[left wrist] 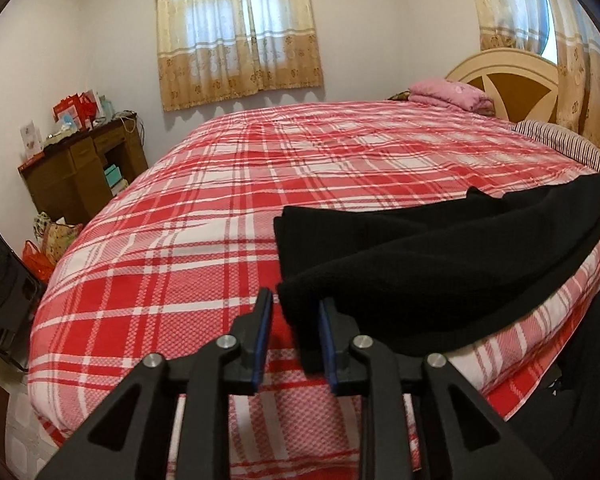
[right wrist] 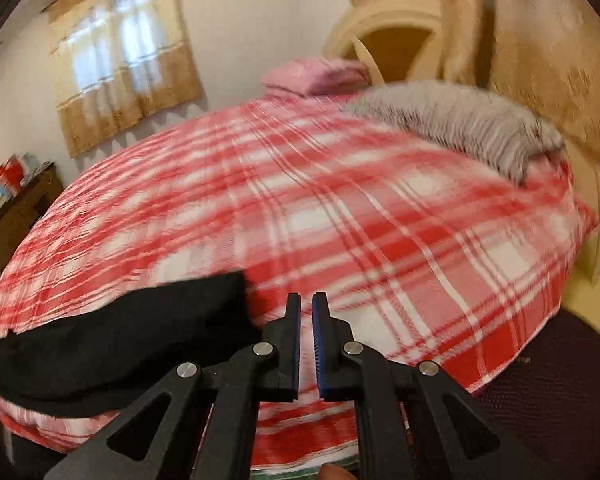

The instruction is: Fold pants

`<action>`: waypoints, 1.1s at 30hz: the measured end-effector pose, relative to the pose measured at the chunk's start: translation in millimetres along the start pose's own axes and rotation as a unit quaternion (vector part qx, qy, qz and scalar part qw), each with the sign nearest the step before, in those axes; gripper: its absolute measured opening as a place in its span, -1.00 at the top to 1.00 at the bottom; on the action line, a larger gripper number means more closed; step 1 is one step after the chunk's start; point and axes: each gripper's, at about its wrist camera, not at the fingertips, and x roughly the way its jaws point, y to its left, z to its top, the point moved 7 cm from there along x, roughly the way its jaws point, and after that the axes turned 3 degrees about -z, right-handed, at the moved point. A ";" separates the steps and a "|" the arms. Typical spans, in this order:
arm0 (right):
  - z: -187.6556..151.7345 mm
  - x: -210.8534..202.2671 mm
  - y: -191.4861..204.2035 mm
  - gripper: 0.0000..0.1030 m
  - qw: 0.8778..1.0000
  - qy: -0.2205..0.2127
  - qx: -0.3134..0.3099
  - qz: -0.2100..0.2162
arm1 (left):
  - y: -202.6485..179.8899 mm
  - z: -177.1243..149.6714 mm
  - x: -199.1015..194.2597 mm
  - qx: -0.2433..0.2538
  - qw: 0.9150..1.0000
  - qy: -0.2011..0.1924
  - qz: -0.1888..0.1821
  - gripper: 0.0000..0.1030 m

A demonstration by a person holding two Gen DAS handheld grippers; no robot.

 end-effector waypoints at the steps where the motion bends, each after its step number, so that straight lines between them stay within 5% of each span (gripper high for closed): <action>1: 3.7 -9.1 19.3 0.48 1.000 -0.008 -0.020 0.012 | 0.9 -0.4 -1.2 0.000 1.000 -0.001 0.005 0.31; 2: 5.8 -15.6 37.9 -0.19 0.999 -0.012 -0.035 0.028 | 2.1 -0.3 -2.4 -0.002 1.000 -0.004 0.010 0.15; 3: 7.2 -20.9 53.6 -0.55 0.998 -0.018 -0.045 0.044 | 2.8 -0.3 -3.6 -0.005 1.000 -0.009 0.012 0.12; 7: -3.7 -29.0 154.0 -0.55 0.987 -0.017 -0.131 0.089 | 2.1 1.1 -4.8 -0.019 1.000 -0.021 0.013 0.12; 12: -58.3 -17.1 277.5 -0.04 0.956 0.032 -0.249 0.151 | -2.7 4.4 -2.4 -0.024 0.999 -0.029 0.017 0.12; 17: -139.4 -21.8 383.1 0.00 0.894 0.044 -0.397 0.203 | -2.3 7.3 -1.5 -0.038 0.999 -0.029 0.019 0.12; 21: -177.8 -26.0 418.5 0.01 0.861 0.030 -0.461 0.214 | -3.5 7.4 1.0 -0.041 0.999 -0.027 0.015 0.13; 23: -184.5 -18.6 427.4 0.04 0.857 0.020 -0.475 0.201 | -5.2 6.5 3.3 -0.043 0.999 -0.025 0.010 0.14; 25: -186.9 -8.9 430.5 0.30 0.857 0.020 -0.480 0.188 | -8.9 5.5 6.5 -0.041 0.999 -0.022 0.006 0.39; 27: -187.6 -2.7 429.6 0.66 0.855 0.025 -0.483 0.186 | -10.2 5.1 7.4 -0.039 0.999 -0.020 0.010 0.41; 30: -185.4 -3.6 427.3 0.92 0.855 0.027 -0.480 0.195 | -8.8 6.0 4.1 -0.041 0.999 -0.024 0.011 0.54; 33: -179.1 -14.9 426.4 0.94 0.856 0.020 -0.477 0.200 | -5.6 6.5 1.0 -0.049 0.998 -0.026 0.008 0.61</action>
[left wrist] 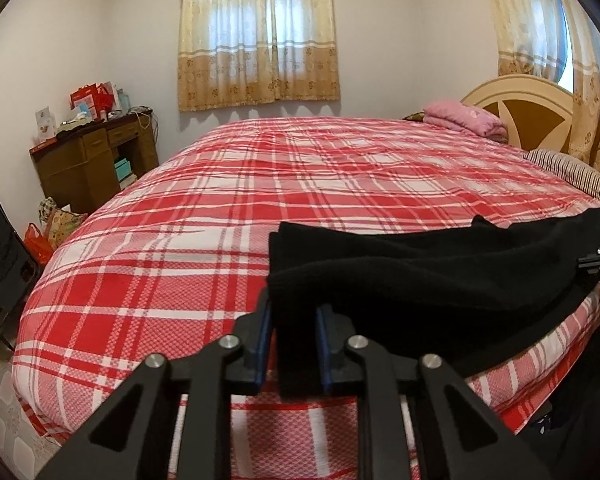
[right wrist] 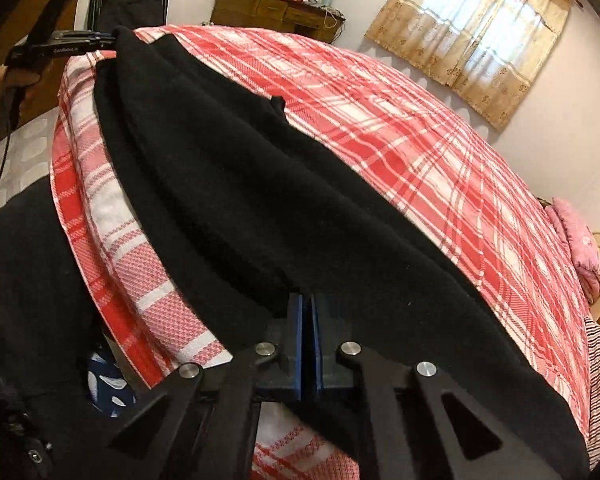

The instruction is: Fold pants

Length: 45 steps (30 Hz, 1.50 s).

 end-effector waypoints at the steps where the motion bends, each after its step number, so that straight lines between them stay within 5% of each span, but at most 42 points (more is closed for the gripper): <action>1: 0.7 -7.2 0.0 0.94 1.000 -0.003 0.001 0.004 | 0.2 0.5 0.4 -0.001 1.000 0.000 -0.001 0.61; 16: -25.4 4.7 11.8 0.92 0.999 0.039 0.007 0.022 | 18.0 -18.0 -6.3 -0.007 1.000 0.022 0.014 0.60; 24: -28.2 2.5 6.6 0.78 0.998 0.045 0.026 0.031 | 46.1 -1.5 -30.8 -0.054 0.998 -0.015 0.036 0.60; 29: -26.3 0.2 4.5 0.74 0.998 0.047 0.036 0.030 | 5.8 7.3 -19.2 -0.020 1.000 -0.007 0.005 0.42; 32: -31.6 -7.2 -7.3 0.33 0.997 0.042 0.058 0.028 | -29.9 10.4 -9.8 0.010 1.000 0.005 -0.019 0.07; 37: -53.7 -23.0 -46.3 0.23 0.991 0.041 0.129 0.017 | -101.7 24.6 5.1 0.077 0.994 0.024 -0.076 0.07; 45: -107.6 -65.5 -148.2 0.23 0.950 0.019 0.305 -0.068 | -224.0 52.6 26.1 0.136 0.970 0.038 -0.200 0.07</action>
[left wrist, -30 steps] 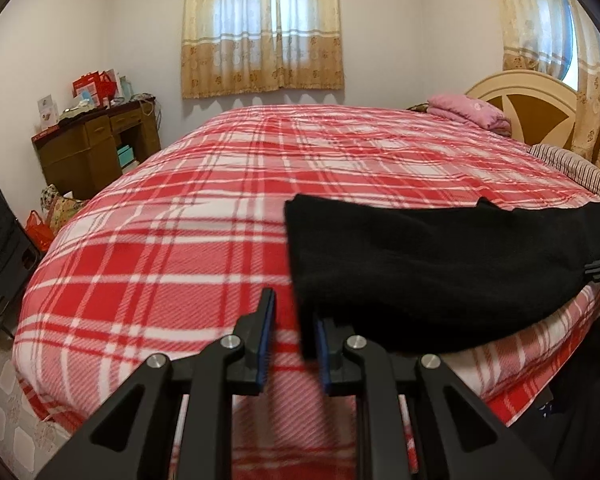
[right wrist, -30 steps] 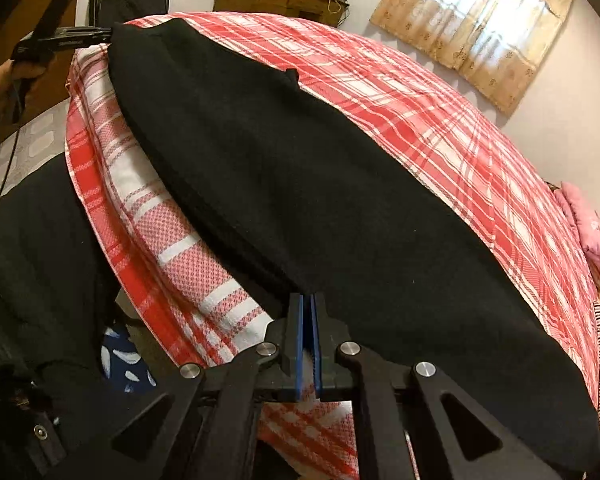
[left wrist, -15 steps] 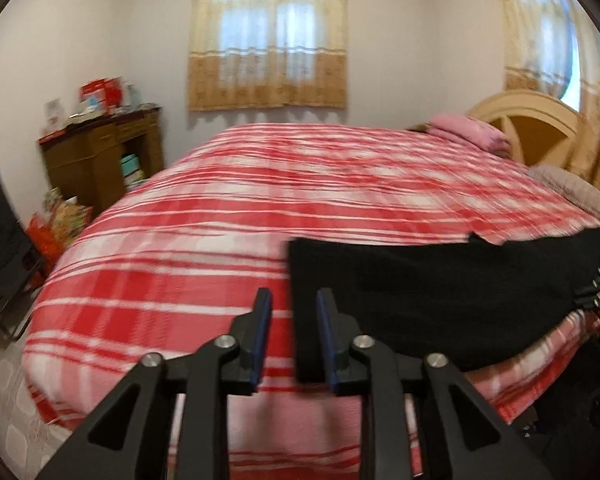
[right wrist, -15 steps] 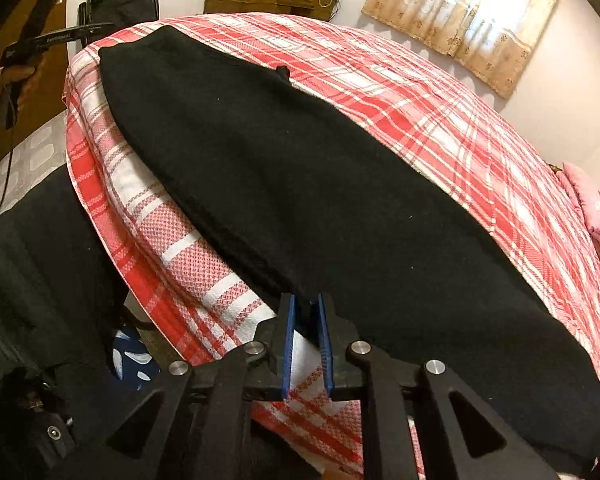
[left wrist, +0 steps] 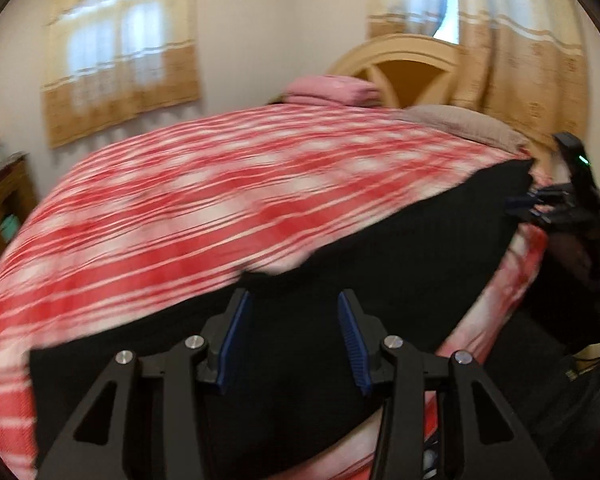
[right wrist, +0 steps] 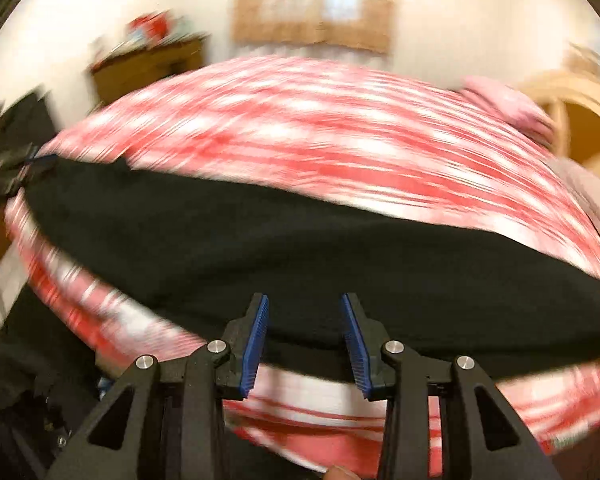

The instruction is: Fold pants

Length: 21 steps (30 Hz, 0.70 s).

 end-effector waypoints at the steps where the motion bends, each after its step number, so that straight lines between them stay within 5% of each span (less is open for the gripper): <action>1: -0.1 -2.0 -15.5 0.23 1.000 -0.002 0.023 -0.010 | -19.6 8.1 11.0 0.014 1.000 0.003 -0.020 0.07; 7: -3.2 -11.5 -88.5 0.23 0.988 -0.025 0.148 -0.047 | -102.9 21.7 52.1 0.080 0.991 0.039 -0.099 0.16; 12: -11.7 -12.8 -109.7 0.23 0.984 -0.029 0.163 -0.066 | -154.8 23.4 82.1 0.111 0.981 0.066 -0.144 0.40; 21: -21.5 -27.0 -158.2 0.20 0.966 -0.064 0.233 -0.096 | -161.7 -3.4 103.7 0.064 0.980 0.106 -0.156 0.43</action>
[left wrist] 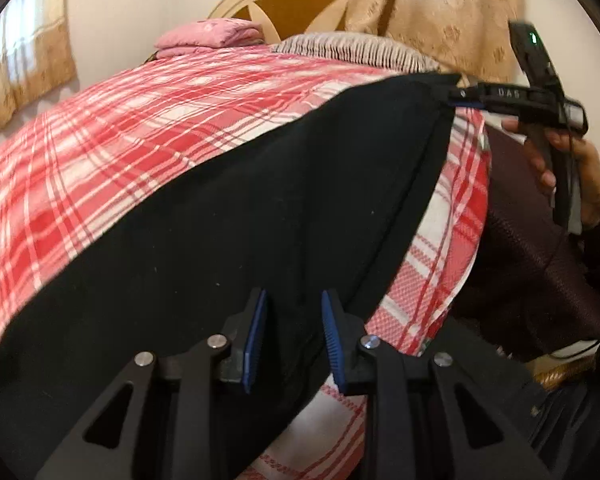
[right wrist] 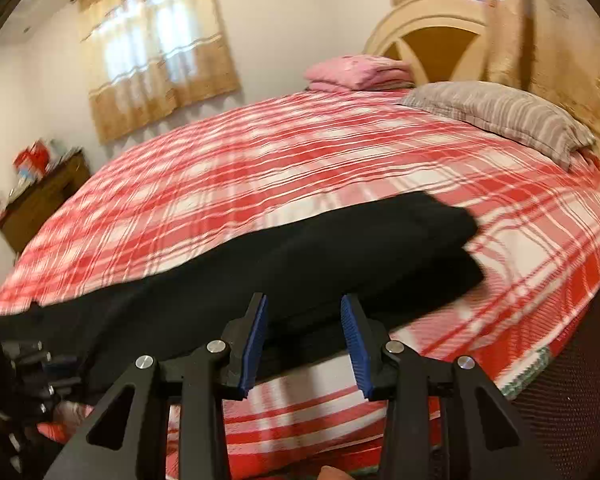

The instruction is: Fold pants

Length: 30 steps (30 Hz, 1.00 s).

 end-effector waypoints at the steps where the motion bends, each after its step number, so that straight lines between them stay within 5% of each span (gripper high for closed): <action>1: 3.6 -1.3 -7.1 0.19 1.000 -0.005 0.015 -0.004 | 1.1 -0.6 -1.0 -0.004 1.000 -0.002 0.000 0.54; 4: 12.7 -8.4 -30.6 0.14 0.998 -0.024 0.061 -0.014 | 6.0 -3.6 -4.2 -0.015 1.000 -0.002 -0.005 0.75; 9: 20.0 -8.5 -59.1 0.12 0.993 -0.024 0.113 -0.020 | 12.2 -6.3 -7.5 -0.030 0.999 -0.002 -0.018 0.83; 14: 31.0 4.6 -65.2 0.12 0.987 -0.015 0.151 0.047 | 13.9 -2.5 -3.6 -0.031 0.999 0.000 -0.023 0.84; 16: 42.4 10.5 -59.5 0.45 0.987 -0.015 0.145 0.068 | 14.6 -1.8 -3.1 -0.034 0.999 0.000 -0.026 0.84; 17: 48.6 13.1 -54.7 0.86 0.988 -0.013 0.137 0.073 | 15.5 -1.8 -2.7 -0.036 0.999 0.000 -0.027 0.84; 23: 100.0 -20.1 -27.3 0.88 0.982 -0.081 0.091 0.146 | 20.6 -2.6 -1.5 -0.056 0.997 -0.007 -0.046 0.84; 26: 89.0 -25.2 -30.2 0.88 0.981 -0.077 0.090 0.152 | 20.9 -1.8 -1.3 -0.060 0.997 -0.010 -0.050 0.84; 30: 35.7 -6.6 -69.5 0.88 0.984 -0.014 0.131 0.119 | 21.7 -3.1 -1.8 -0.059 0.997 -0.010 -0.056 0.84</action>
